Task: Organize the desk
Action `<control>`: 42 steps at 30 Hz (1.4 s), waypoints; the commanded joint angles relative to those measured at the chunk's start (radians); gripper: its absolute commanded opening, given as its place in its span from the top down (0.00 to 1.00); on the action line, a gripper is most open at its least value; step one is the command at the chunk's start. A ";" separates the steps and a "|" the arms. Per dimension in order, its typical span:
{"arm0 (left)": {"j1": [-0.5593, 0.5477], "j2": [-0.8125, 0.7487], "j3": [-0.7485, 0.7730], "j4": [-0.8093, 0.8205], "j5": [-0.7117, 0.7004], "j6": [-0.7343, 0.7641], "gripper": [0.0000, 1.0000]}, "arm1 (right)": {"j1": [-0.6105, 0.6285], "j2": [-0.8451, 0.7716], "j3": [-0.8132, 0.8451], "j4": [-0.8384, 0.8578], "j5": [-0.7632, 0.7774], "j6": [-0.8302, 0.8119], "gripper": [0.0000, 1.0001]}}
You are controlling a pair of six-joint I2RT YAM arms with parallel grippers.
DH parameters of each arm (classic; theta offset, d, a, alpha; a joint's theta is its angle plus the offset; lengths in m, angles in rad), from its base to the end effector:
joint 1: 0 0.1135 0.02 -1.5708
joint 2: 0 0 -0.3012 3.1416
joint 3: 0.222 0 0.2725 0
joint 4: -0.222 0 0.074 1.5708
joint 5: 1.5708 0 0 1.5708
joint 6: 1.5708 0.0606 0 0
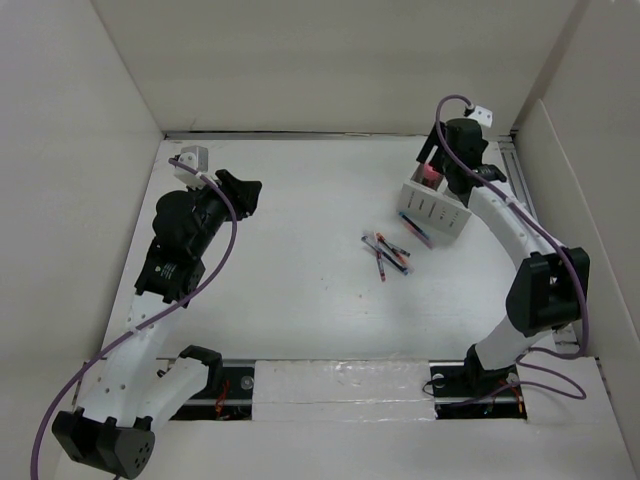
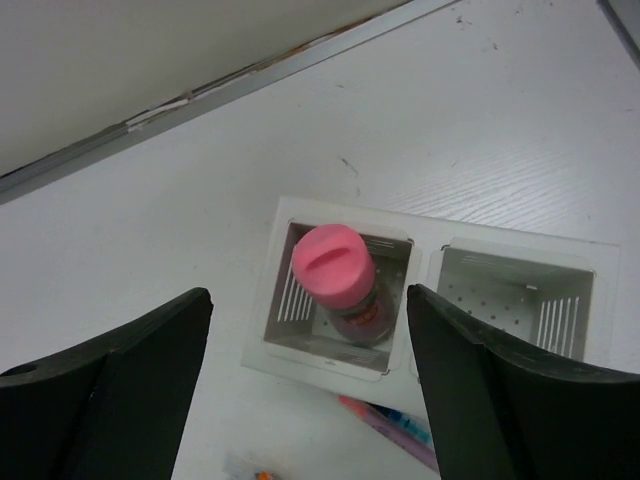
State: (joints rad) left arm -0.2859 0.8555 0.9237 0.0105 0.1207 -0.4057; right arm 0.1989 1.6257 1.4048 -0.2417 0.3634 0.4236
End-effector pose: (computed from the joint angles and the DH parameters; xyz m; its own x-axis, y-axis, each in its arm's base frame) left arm 0.2064 -0.0683 0.4294 -0.0866 -0.3829 -0.9197 0.3928 0.8353 -0.3847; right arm 0.4218 0.0630 0.3562 -0.3465 0.3221 -0.8810 0.2957 0.9288 0.2232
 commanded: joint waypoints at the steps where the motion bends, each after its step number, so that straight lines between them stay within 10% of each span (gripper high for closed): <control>1: 0.005 -0.009 -0.011 0.045 0.016 -0.005 0.62 | 0.051 -0.095 -0.030 0.050 0.029 0.018 0.16; 4: 0.005 -0.010 -0.011 0.042 0.011 -0.005 0.62 | 0.117 -0.185 -0.140 0.091 0.052 0.043 0.35; 5: 0.005 -0.012 -0.011 0.040 0.010 -0.007 0.62 | 0.135 -0.241 -0.183 0.111 0.057 0.052 0.60; 8: 0.005 -0.015 -0.011 0.045 0.007 -0.005 0.62 | 0.213 -0.320 -0.373 0.172 0.062 0.109 0.93; 10: 0.005 -0.009 -0.010 0.043 0.011 -0.005 0.62 | 0.258 -0.375 -0.466 0.212 0.094 0.124 0.98; 13: 0.005 -0.004 -0.009 0.045 0.020 -0.007 0.62 | 0.258 -0.377 -0.585 0.213 0.092 0.153 0.92; 20: 0.005 -0.004 -0.011 0.043 0.013 -0.008 0.62 | 0.154 -0.227 -0.613 0.211 -0.083 0.195 0.39; 42: 0.005 -0.029 -0.009 0.037 -0.013 -0.001 0.62 | 0.039 0.042 -0.416 0.119 -0.161 0.214 0.40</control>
State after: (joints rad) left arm -0.2859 0.8482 0.9230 0.0101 0.1173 -0.4088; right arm 0.2417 1.6478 0.9310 -0.0963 0.1875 0.6254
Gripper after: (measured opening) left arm 0.379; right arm 0.607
